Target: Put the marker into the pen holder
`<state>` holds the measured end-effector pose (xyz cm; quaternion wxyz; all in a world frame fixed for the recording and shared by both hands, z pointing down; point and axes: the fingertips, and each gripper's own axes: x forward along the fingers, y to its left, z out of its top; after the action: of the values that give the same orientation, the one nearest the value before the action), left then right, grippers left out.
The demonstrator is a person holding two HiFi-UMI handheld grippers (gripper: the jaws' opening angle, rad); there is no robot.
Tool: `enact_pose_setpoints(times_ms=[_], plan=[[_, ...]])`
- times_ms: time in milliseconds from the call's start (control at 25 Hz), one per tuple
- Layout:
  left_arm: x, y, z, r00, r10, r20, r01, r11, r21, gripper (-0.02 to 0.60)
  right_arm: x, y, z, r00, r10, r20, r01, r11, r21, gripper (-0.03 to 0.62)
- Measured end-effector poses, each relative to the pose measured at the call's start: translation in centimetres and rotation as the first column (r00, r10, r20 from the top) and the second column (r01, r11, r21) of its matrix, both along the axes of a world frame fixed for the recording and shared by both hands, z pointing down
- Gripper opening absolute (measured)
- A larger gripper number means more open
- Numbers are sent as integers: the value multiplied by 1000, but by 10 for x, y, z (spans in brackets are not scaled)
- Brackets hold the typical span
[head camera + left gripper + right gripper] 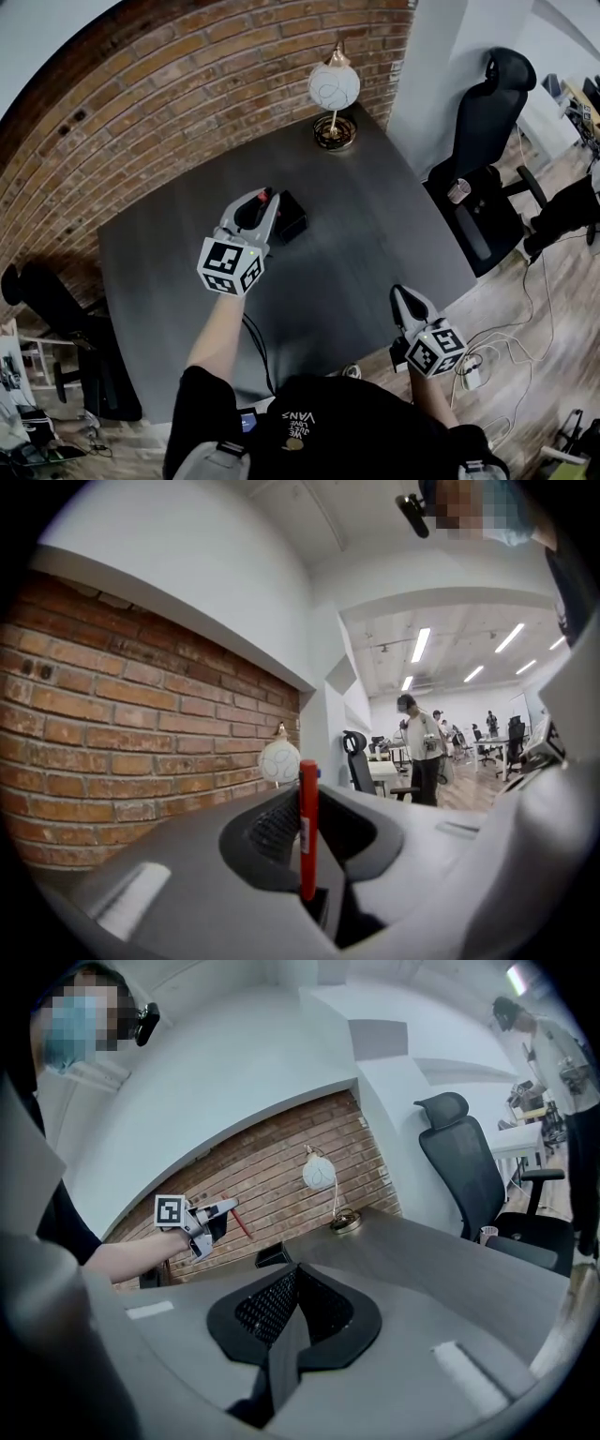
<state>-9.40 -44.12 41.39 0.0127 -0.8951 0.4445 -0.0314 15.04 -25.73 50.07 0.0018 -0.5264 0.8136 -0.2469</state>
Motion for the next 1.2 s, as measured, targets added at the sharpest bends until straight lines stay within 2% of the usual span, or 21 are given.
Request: enact_pose_setpoints(times_ms=[160, 520, 920, 1200], plan=[[-4, -13, 32, 999, -26, -22, 25, 999, -41, 101, 2, -1, 7, 1000, 12, -12, -12, 1000, -23, 0], [-1, -25, 96, 999, -41, 8, 42, 992, -116, 101, 7, -5, 20, 1000, 21, -20, -22, 998, -54, 0], [17, -24, 139, 992, 36, 120, -18, 989, -146, 101, 10, -2, 31, 999, 29, -18, -30, 996, -78, 0], [30, -19, 156, 964, 109, 242, -75, 986, -149, 103, 18, 4, 32, 999, 48, -18, -50, 995, -85, 2]])
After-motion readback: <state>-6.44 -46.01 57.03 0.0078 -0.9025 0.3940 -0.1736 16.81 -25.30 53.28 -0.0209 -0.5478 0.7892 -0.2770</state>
